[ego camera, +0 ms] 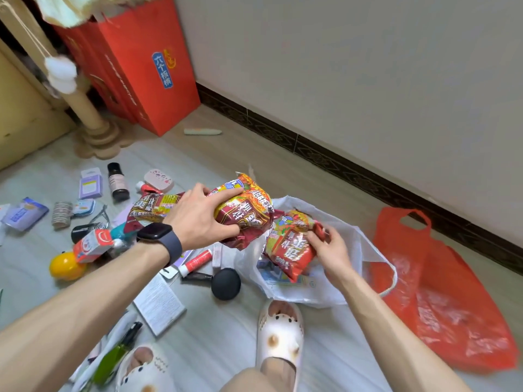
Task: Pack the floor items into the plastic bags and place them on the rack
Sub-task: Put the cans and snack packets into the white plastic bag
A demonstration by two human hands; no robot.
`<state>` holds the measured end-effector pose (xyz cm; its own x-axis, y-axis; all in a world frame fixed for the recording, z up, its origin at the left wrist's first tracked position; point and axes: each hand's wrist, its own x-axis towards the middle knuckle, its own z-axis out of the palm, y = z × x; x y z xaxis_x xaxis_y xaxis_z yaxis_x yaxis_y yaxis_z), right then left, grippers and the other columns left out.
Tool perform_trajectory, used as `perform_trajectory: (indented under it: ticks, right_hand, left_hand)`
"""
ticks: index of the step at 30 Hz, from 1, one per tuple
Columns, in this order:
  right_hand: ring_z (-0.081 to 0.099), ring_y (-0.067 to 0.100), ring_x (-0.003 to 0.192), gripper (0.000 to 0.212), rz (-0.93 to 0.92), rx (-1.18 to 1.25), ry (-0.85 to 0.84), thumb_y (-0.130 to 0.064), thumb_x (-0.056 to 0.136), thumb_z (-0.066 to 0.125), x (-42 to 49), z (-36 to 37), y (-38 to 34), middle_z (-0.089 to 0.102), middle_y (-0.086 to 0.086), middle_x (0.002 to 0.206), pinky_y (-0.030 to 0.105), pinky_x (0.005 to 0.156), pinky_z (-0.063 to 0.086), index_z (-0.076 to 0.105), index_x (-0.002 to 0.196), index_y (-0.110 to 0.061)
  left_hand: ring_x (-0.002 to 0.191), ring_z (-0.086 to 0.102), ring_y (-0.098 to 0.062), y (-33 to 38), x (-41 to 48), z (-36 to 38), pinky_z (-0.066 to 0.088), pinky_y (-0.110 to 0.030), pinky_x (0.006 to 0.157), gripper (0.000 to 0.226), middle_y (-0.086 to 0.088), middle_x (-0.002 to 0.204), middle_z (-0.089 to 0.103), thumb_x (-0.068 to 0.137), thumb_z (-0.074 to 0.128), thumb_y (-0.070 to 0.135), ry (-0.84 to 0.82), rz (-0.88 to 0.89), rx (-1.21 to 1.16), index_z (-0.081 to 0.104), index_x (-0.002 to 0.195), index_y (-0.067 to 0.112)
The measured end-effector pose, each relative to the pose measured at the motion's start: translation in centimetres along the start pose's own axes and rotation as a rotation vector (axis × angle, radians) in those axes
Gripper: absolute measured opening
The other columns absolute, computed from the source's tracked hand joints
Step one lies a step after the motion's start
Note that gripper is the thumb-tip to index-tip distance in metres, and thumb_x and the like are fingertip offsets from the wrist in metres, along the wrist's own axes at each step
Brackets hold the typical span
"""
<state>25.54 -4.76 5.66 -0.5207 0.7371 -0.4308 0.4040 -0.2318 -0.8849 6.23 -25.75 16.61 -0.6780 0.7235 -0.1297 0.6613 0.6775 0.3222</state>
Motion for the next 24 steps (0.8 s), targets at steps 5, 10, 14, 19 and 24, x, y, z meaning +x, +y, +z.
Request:
perform_trajectory:
  ticks: [5, 10, 14, 19, 24]
  right_hand:
    - [0.057, 0.012, 0.113, 0.042, -0.128, -0.186, 0.283, -0.042, 0.088, 0.070, -2.1, 0.6, 0.1, 0.060, -0.003, 0.123, 0.023, 0.092, 0.040, 0.055, 0.123, -0.025]
    - [0.070, 0.034, 0.102, 0.053, 0.100, 0.392, -0.260, -0.065, 0.086, 0.060, -5.6, -0.6, -1.6, 0.072, 0.012, 0.113, 0.050, 0.079, 0.059, 0.063, 0.122, -0.026]
    - [0.070, 0.040, 0.100, 0.046, 0.044, 0.295, -0.077, -0.028, 0.083, 0.079, -5.7, -3.4, -1.1, 0.071, 0.020, 0.112, 0.057, 0.085, 0.056, 0.062, 0.121, -0.008]
    - [0.072, 0.023, 0.094, 0.037, -0.051, 0.204, 0.073, -0.025, 0.081, 0.077, -5.6, -8.5, 0.3, 0.073, 0.013, 0.111, 0.041, 0.083, 0.057, 0.065, 0.115, -0.015]
    - [0.071, 0.009, 0.095, 0.040, -0.275, 0.005, -0.080, -0.016, 0.083, 0.079, -6.1, -7.0, 0.0, 0.073, -0.010, 0.106, 0.021, 0.077, 0.056, 0.063, 0.118, -0.025]
  left_hand:
    - [0.102, 0.050, -0.024, 1.0, -0.2, 0.8, 0.043, -0.032, 0.081, 0.081, 0.003, 0.106, 0.039, 0.058, 0.057, 0.066, -0.022, 0.040, -0.061, 0.025, 0.132, 0.070]
    - [0.110, 0.047, -0.022, 5.7, -0.4, 3.4, 0.046, -0.034, 0.091, 0.085, -0.001, 0.117, 0.043, 0.057, 0.057, 0.065, -0.122, 0.244, -0.040, 0.028, 0.137, 0.062]
    - [0.118, 0.045, -0.018, 9.7, -0.8, 7.0, 0.042, -0.034, 0.097, 0.078, 0.005, 0.130, 0.045, 0.068, 0.052, 0.075, -0.060, 0.372, -0.125, 0.027, 0.139, 0.056]
    - [0.122, 0.044, -0.032, 9.0, -2.0, 12.9, 0.040, -0.041, 0.098, 0.077, -0.007, 0.138, 0.038, 0.078, 0.059, 0.066, 0.143, -0.309, -0.329, 0.033, 0.139, 0.026]
    - [0.102, 0.062, -0.038, 5.1, -3.4, 15.6, 0.052, -0.042, 0.086, 0.085, -0.016, 0.115, 0.063, 0.081, 0.066, 0.034, -0.257, -0.503, -0.275, 0.011, 0.146, 0.021]
